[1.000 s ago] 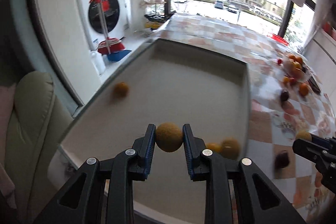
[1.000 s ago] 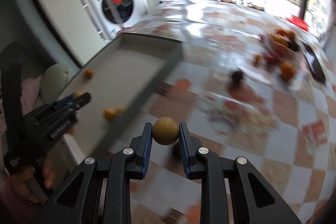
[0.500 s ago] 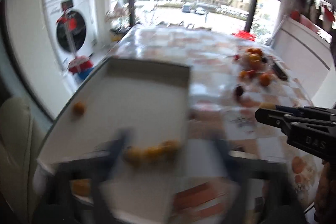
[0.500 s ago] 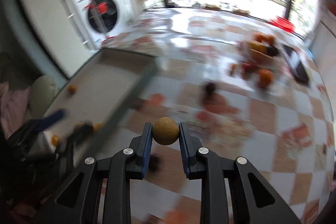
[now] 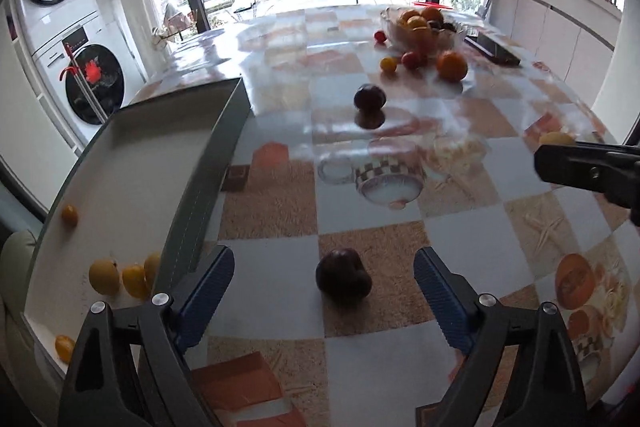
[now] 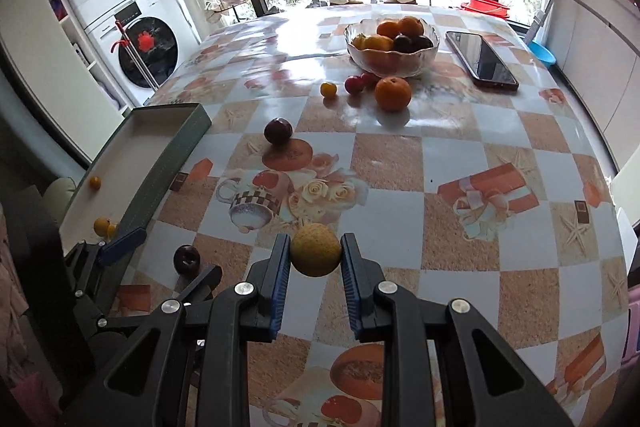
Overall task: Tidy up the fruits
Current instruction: 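Return the left gripper to the dark plum while the right keeps holding its fruit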
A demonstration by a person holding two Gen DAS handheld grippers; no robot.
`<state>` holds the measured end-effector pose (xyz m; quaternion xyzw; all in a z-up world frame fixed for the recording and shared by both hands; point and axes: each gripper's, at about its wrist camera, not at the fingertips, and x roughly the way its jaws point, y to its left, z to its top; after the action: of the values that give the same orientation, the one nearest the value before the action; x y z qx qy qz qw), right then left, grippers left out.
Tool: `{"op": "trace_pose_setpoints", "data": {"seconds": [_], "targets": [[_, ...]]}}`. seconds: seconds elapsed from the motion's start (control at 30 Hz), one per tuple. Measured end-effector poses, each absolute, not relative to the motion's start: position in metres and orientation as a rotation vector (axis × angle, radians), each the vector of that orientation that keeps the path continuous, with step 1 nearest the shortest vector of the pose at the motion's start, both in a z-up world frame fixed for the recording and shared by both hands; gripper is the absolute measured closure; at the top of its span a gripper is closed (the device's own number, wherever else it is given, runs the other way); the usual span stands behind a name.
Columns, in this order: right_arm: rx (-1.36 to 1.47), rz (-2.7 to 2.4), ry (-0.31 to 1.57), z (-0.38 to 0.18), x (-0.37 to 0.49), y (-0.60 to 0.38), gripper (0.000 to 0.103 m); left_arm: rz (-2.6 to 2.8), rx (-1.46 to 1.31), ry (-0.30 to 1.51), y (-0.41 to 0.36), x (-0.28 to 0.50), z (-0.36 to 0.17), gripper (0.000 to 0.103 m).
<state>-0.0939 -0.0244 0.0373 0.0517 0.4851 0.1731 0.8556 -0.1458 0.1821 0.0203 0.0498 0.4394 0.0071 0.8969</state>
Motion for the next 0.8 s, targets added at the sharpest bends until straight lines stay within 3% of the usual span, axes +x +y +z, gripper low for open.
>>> {"op": "trace_pose_setpoints", "data": {"seconds": [0.13,0.23,0.8], "targets": [[0.115,0.367,1.033,0.029,-0.096,-0.024,0.076,0.033,0.09,0.94,0.188,-0.147,0.011,0.01],[0.121,0.37,1.045,0.023,-0.099,-0.023,0.076,0.028,0.067,0.939,0.189,-0.146,0.01,0.015],[0.074,0.26,1.042,-0.009,-0.104,-0.036,0.076,0.016,0.001,0.897,0.191,-0.146,0.004,0.014]]}}
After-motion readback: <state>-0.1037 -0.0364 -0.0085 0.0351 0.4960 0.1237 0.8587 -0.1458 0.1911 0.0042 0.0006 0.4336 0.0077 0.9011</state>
